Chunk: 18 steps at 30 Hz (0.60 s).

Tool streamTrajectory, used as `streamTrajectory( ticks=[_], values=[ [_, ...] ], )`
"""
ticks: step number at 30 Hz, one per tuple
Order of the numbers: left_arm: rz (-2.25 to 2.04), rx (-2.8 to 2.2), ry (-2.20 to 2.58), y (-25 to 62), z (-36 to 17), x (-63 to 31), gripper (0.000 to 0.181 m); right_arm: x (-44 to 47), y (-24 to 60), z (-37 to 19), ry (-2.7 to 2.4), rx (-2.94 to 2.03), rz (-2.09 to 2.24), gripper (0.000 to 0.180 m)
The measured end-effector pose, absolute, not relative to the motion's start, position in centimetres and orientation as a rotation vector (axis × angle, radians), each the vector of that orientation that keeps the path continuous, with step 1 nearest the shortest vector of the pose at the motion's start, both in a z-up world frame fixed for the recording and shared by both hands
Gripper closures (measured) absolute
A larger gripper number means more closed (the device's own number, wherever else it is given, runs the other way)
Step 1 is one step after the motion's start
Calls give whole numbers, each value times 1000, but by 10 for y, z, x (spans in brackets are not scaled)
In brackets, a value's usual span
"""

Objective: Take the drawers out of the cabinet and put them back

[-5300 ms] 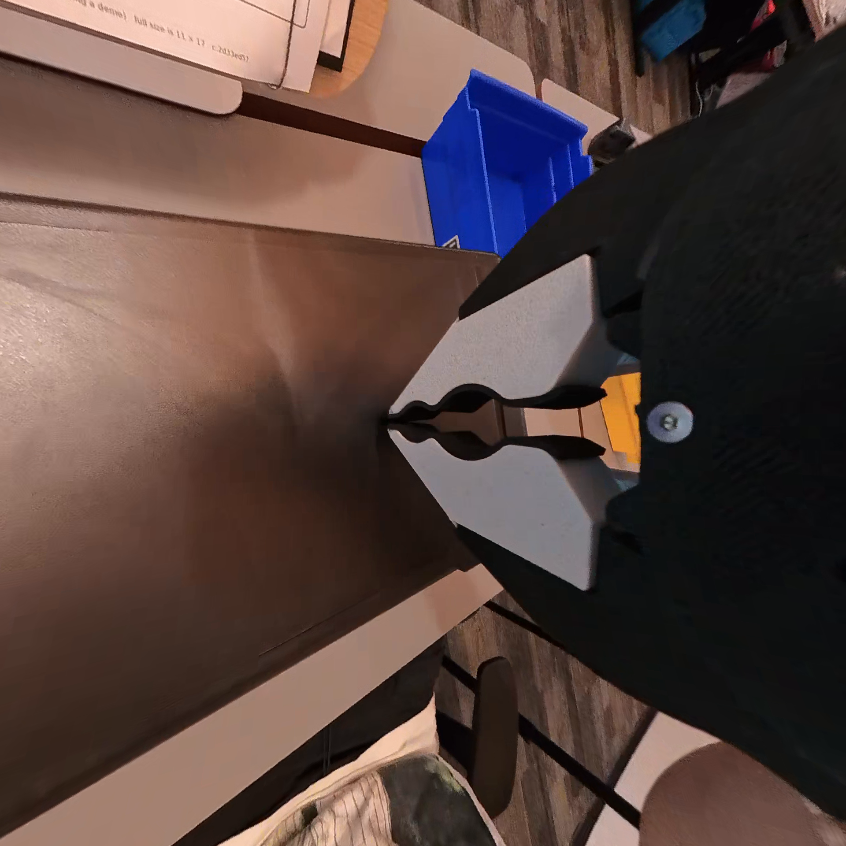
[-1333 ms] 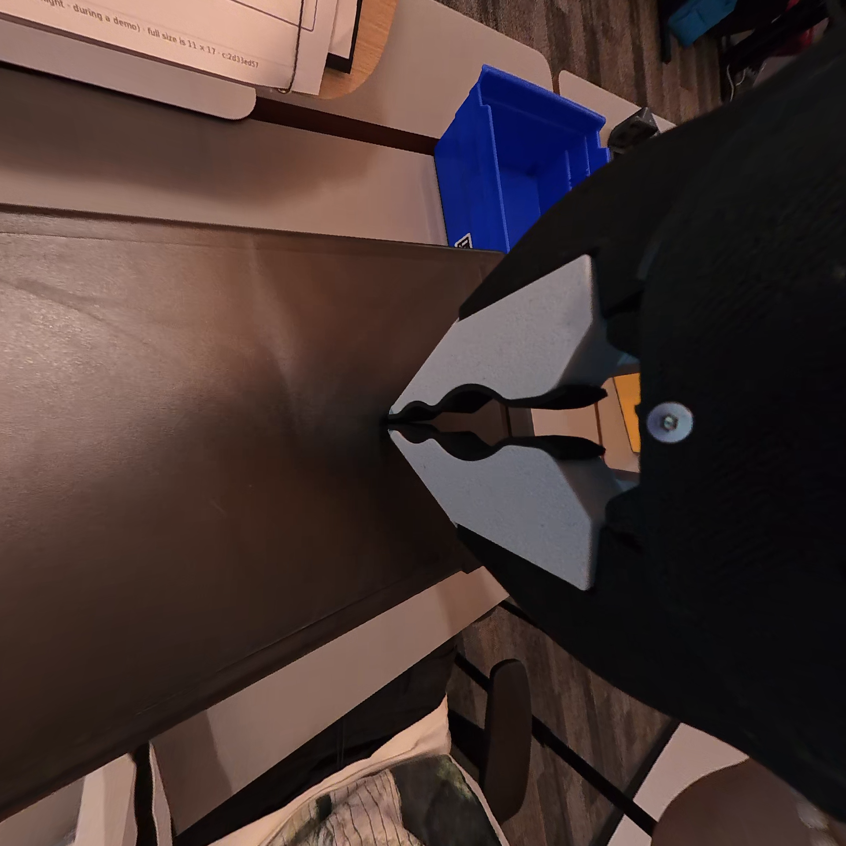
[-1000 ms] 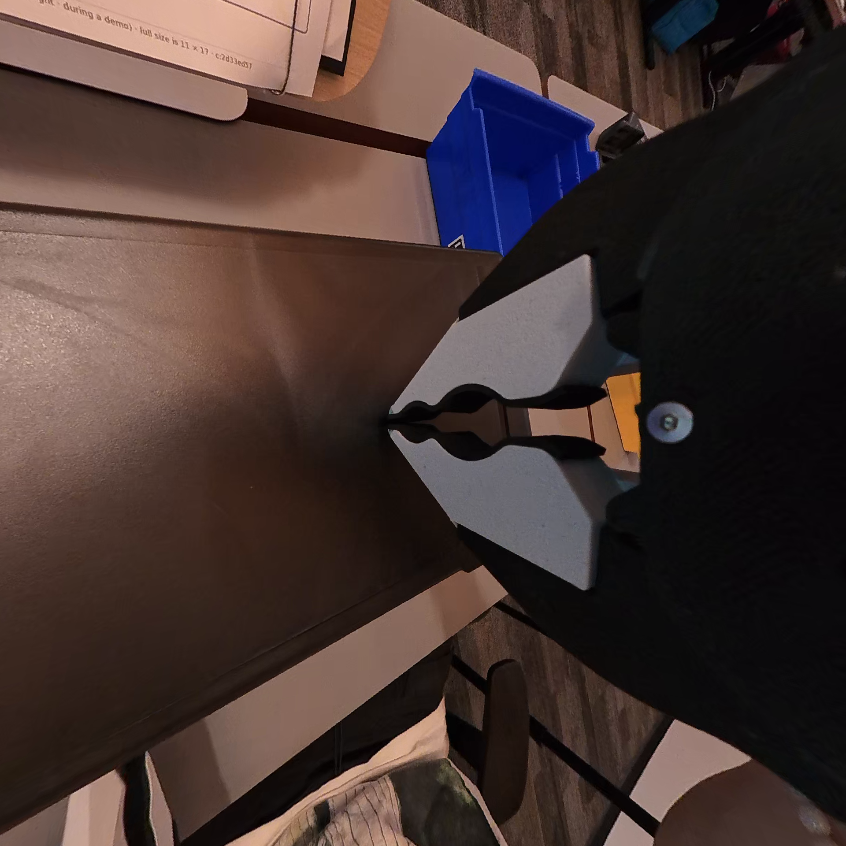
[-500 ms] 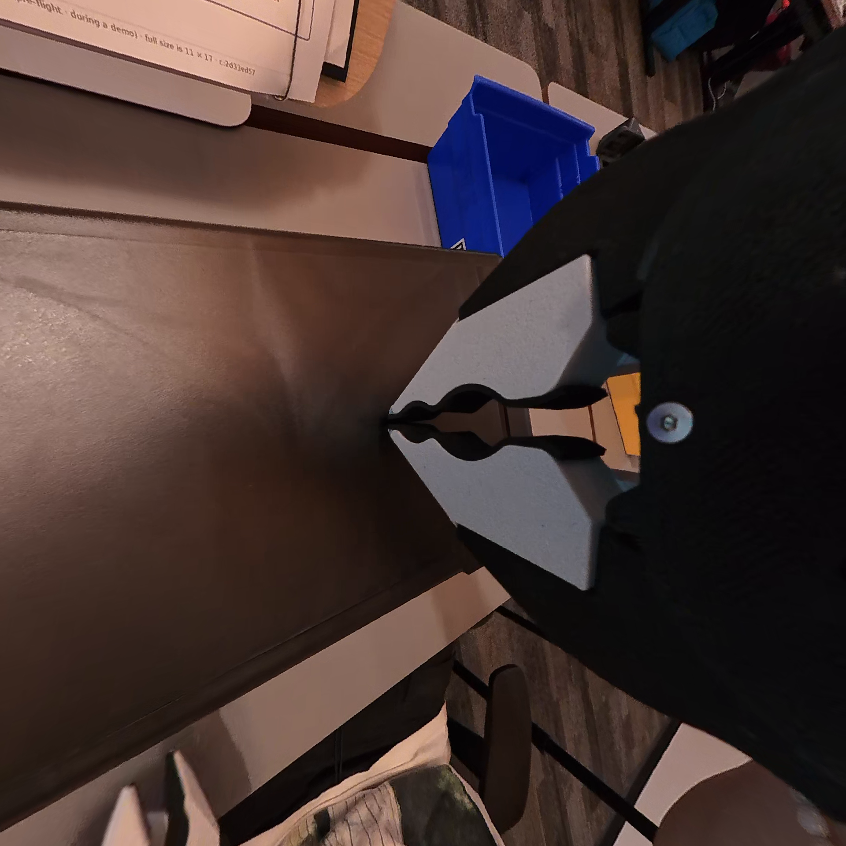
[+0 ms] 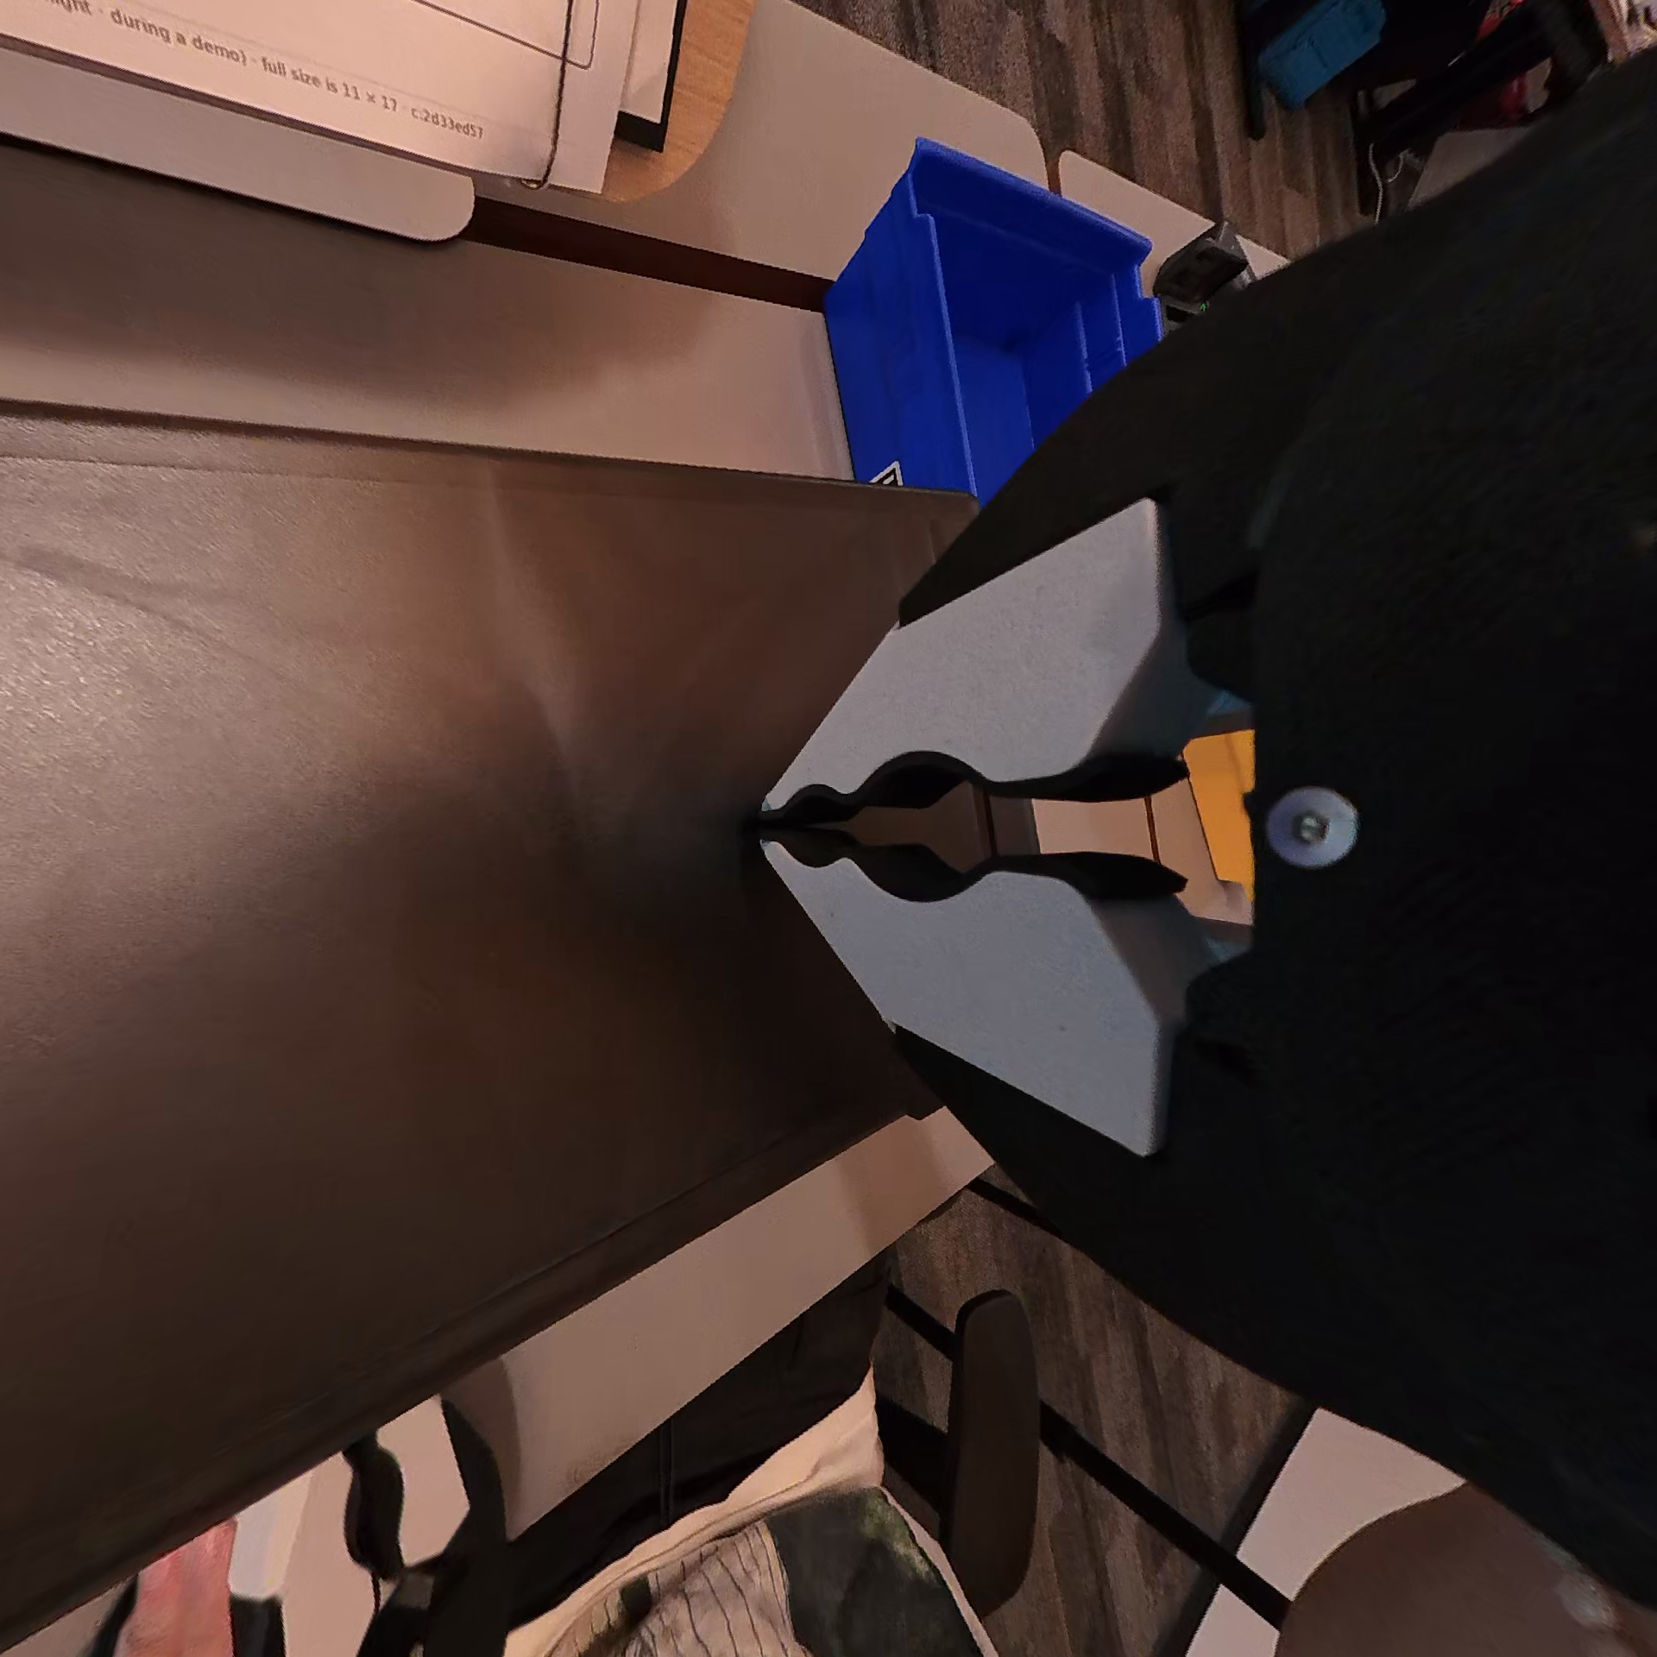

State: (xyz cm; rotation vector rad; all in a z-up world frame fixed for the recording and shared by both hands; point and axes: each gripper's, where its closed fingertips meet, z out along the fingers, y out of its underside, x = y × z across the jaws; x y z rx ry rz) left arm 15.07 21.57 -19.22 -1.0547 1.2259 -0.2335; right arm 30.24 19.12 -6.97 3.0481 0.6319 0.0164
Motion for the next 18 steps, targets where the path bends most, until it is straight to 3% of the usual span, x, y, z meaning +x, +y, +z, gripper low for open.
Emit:
streamTrajectory(
  ticks=[18],
  values=[
    [-209,-1095,1283,242,-200,193,181,302,191,-70,632,3036,25,180]
  ],
)
